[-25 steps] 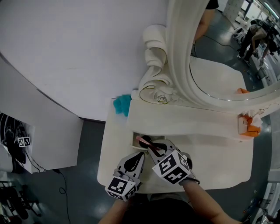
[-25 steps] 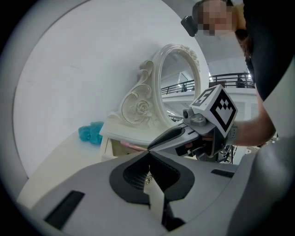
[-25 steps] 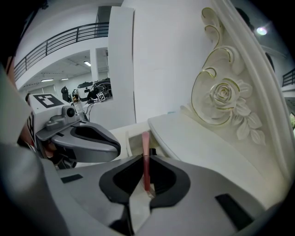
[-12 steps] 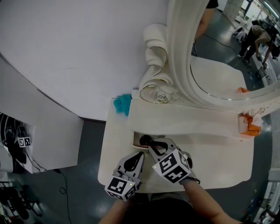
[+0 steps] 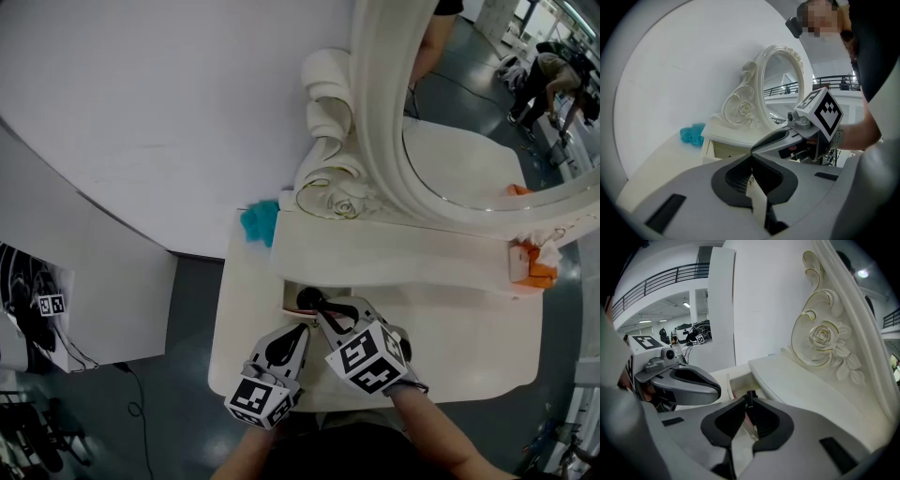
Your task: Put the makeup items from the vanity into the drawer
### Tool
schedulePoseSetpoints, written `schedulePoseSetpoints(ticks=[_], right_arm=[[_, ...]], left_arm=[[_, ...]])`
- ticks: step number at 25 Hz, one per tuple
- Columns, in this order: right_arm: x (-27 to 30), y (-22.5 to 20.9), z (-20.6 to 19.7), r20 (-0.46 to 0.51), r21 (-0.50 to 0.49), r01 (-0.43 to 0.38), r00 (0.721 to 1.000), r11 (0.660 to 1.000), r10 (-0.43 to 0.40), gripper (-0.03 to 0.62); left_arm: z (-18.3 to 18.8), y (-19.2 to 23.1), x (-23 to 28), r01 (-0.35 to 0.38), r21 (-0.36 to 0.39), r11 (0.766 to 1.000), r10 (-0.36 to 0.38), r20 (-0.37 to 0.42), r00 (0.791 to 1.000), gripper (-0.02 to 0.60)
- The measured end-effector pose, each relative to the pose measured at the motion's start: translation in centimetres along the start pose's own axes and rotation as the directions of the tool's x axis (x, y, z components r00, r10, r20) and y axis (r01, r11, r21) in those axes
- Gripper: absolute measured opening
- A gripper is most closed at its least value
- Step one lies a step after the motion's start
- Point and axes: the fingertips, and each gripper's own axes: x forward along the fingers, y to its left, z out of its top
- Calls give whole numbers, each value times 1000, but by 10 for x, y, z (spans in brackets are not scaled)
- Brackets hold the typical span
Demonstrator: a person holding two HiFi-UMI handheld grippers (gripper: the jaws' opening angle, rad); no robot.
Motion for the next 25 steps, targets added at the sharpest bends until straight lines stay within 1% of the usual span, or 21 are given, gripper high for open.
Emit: schedulePoseSetpoints(ticks=[6,12,25], right_arm=[[-5,3,-2,15,14,-3,1000,1000,3,54],[-12,5,-2,42,33,-8,999,999,7,32],[-30,10,-7,126,86,12,992,996,-23,21]], left_arm=[[-1,-3,1,7,4,1000,-7,-2,1000,15],[-2,-7,3,19,6,1000,-19,-8,1000,15],[-2,-19,2,49,22,999,-49,-18,999,15]])
